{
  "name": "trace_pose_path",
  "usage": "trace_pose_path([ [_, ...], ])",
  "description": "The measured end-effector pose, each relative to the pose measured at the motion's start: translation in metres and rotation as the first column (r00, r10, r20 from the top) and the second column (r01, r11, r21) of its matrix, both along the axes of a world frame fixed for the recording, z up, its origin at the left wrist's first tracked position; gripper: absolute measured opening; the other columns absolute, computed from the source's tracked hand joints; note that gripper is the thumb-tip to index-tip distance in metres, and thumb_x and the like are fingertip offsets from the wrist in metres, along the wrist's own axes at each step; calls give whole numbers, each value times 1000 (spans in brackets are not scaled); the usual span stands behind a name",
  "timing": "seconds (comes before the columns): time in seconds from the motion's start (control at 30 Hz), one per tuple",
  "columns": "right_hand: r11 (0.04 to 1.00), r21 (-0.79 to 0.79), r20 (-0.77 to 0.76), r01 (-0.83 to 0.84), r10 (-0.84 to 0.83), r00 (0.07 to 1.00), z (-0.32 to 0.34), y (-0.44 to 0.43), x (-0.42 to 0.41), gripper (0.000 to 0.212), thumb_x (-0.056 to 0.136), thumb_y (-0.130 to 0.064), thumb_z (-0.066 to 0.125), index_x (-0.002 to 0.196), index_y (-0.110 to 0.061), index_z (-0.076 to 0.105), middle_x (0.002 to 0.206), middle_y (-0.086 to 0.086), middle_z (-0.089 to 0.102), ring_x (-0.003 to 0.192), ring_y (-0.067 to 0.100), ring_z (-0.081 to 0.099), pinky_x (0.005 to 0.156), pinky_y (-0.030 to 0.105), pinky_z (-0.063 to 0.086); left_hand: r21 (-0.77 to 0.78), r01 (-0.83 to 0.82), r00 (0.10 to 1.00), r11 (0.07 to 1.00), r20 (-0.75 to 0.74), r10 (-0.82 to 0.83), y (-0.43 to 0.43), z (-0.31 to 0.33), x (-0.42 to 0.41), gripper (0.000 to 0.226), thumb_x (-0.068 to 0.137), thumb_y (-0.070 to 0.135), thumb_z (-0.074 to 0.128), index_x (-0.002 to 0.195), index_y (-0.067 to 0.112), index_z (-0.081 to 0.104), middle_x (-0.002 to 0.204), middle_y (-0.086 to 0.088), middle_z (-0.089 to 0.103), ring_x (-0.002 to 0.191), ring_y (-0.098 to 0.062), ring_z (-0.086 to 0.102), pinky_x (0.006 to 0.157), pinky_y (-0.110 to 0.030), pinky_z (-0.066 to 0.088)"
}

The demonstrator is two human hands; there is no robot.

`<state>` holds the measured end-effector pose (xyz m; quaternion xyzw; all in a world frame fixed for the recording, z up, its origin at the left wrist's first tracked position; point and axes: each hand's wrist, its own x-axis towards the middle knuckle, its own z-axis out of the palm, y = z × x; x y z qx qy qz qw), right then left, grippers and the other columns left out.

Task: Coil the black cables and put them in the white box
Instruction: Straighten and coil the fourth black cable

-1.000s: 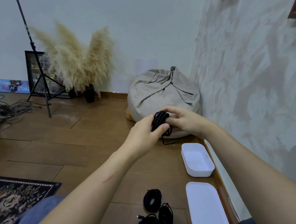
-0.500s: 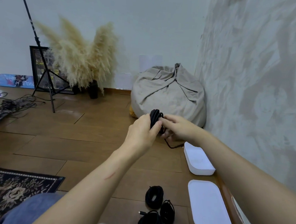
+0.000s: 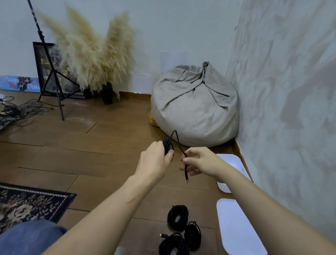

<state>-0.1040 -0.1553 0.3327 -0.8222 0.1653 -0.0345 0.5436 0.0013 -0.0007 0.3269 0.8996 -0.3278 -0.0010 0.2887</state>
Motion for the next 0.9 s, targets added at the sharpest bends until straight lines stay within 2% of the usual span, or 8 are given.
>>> trace_pose_path([
  [0.13,969,222,43,105,-118,992,-2,3,-2,13,103,-15,54,109,-8,64,100,19,74,83,24,70,80,38,62,0,24,999,1000,-32,-24,-3,-11,-5,26,104,44,45,96,20,51,96,0,54,92,-31,59,71,-39,40],
  [0.2,938,309,55,158,-183,982,-5,5,-1,13,104,-15,53,108,-7,63,97,19,73,84,27,71,78,38,62,9,28,999,1000,-38,-28,-4,-15,-6,26,103,45,46,98,20,52,98,0,55,94,-31,59,72,-38,39],
  [0.37,742,599,106,303,-448,888,-11,9,8,8,102,-6,54,100,-5,62,95,16,64,83,29,74,72,36,62,-9,65,995,998,-72,-65,-6,-16,-14,28,102,46,49,101,19,56,98,-1,58,92,-28,60,73,-38,44],
  [0.5,646,658,99,387,-584,806,-19,16,14,10,102,-6,54,98,-5,63,91,14,62,91,30,69,72,36,62,-30,33,994,999,-101,-36,-8,-13,-18,27,104,44,49,101,18,58,99,-1,62,91,-24,60,74,-37,44],
  [0.6,584,698,80,415,-639,765,-20,19,16,8,102,-7,56,101,-4,64,92,15,63,89,27,68,74,37,62,-39,39,993,999,-106,-42,-8,-13,-21,27,103,44,49,100,19,58,97,0,63,89,-23,60,72,-36,42],
  [0.7,524,752,45,400,-647,761,-22,24,16,6,100,-6,59,102,-2,63,91,16,64,86,25,69,73,36,63,-56,6,993,998,-114,-12,-9,-14,-22,27,103,43,50,99,18,58,96,0,63,88,-22,60,73,-35,43],
  [0.77,498,773,17,394,-637,771,-23,29,16,5,99,-4,61,101,0,63,88,16,64,82,24,70,72,34,63,-68,-16,990,998,-143,6,-9,-15,-20,27,102,44,51,100,19,59,96,1,65,87,-21,63,77,-37,49],
  [0.9,483,784,-34,390,-594,804,-22,34,13,4,97,-1,61,100,2,62,91,19,67,83,26,73,72,33,63,-90,-27,985,996,-175,11,-8,-16,-20,25,100,45,53,97,21,59,95,2,66,83,-23,67,82,-44,56],
])
